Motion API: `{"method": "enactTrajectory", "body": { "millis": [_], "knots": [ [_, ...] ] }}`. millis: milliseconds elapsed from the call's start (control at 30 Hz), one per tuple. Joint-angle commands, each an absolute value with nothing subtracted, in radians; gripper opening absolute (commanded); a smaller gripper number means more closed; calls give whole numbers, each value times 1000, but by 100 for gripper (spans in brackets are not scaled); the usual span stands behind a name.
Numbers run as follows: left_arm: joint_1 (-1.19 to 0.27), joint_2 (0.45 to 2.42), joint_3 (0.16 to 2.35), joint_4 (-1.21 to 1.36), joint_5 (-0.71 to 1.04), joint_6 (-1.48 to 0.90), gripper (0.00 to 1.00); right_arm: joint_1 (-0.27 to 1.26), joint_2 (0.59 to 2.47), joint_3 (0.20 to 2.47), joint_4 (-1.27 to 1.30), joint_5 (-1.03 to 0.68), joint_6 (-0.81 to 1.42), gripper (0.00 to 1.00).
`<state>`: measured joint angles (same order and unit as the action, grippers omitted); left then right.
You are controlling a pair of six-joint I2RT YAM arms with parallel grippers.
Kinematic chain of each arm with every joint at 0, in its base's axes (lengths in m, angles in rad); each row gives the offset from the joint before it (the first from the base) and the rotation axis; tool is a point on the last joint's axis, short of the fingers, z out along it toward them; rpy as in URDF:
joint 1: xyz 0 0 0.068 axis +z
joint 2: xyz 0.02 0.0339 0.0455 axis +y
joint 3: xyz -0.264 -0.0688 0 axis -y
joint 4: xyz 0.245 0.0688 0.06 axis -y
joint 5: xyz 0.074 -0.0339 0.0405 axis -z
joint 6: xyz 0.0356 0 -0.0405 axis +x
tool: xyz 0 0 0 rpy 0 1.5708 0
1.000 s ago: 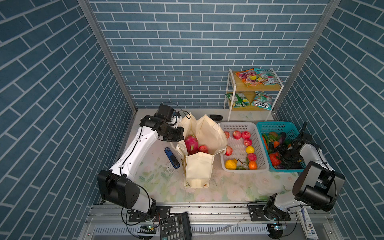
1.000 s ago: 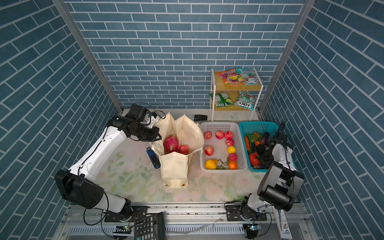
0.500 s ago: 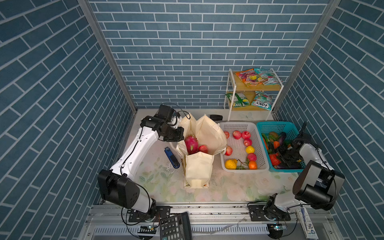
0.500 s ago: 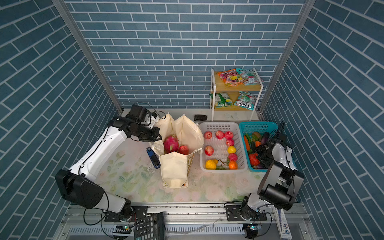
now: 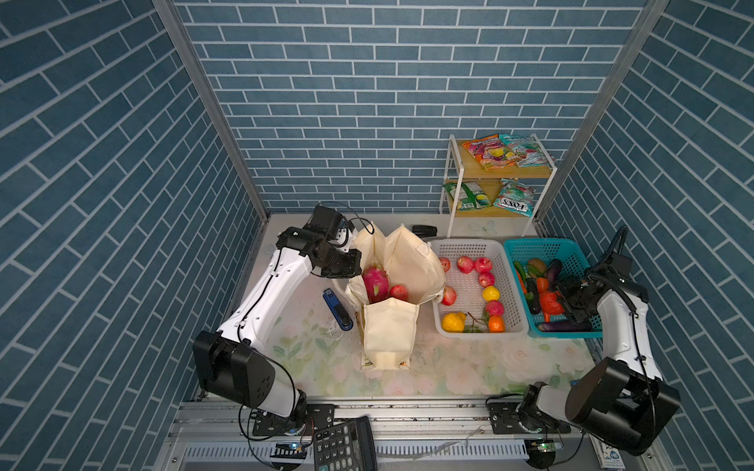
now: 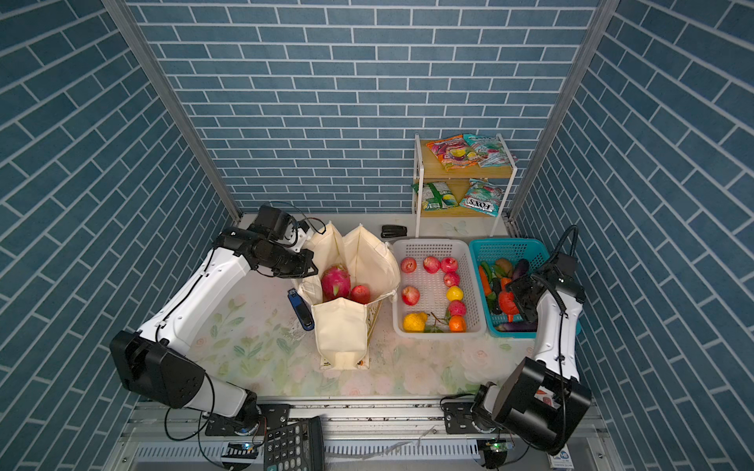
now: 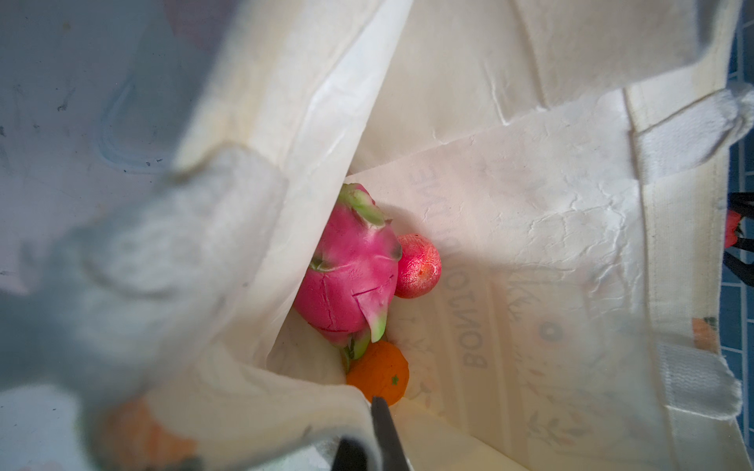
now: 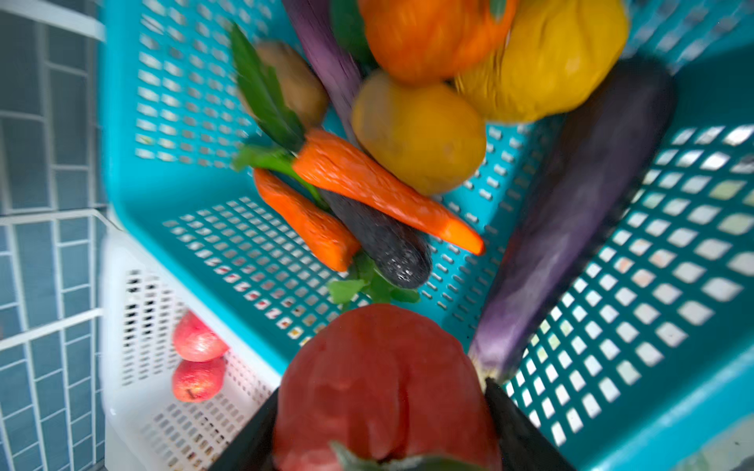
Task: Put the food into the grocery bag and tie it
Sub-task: 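Lift the red tomato and carry it over the bag with the right gripper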
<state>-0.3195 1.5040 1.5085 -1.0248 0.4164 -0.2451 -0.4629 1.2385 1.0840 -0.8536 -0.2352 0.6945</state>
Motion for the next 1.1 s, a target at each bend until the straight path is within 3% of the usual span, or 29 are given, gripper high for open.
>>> {"method": "enactTrajectory", "body": {
  "millis": [0,267,633,1067],
  "knots": [
    [-330,1525,1508,-1072,432,-227,5,-450,1211,1163,-899,-187,752,56],
    [-330,1532,1541,-1100,413,-190,5,-287,1244,1310,-888,-212,744,55],
    [-330,1549,1548,-1093,423,-172,5,94,1388,1549,-942,-151,707,54],
    [-330,1571,1593,-1119,420,-166,5,586,1631,1913,-937,-121,377,49]
  ]
}}
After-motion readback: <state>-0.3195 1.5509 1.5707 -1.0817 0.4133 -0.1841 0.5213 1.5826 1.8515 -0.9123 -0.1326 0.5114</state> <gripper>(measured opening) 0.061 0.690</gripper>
